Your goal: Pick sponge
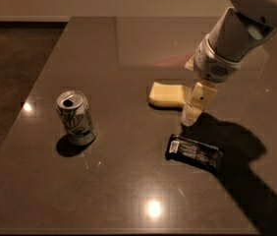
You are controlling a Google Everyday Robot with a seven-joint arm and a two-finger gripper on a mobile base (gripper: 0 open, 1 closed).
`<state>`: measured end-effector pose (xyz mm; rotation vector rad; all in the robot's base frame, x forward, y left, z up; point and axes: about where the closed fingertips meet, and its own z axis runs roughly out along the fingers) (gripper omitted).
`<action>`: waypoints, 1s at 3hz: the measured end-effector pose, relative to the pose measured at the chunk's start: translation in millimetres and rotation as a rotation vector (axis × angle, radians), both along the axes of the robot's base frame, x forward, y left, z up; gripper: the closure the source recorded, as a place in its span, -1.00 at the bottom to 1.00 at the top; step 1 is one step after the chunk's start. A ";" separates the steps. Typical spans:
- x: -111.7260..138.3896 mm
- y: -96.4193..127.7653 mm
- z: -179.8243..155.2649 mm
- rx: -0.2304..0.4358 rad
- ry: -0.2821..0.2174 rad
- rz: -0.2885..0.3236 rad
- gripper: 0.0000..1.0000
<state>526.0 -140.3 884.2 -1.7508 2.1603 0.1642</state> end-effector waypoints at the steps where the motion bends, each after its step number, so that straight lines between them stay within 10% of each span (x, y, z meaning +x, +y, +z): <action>1: 27.0 11.0 -20.8 -0.001 0.026 0.000 -0.99; 3: 39.0 11.2 -14.8 -0.002 0.077 -0.014 -0.10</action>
Offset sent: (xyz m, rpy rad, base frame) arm 0.0454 0.0072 -0.0274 -0.0125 0.1037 -0.0382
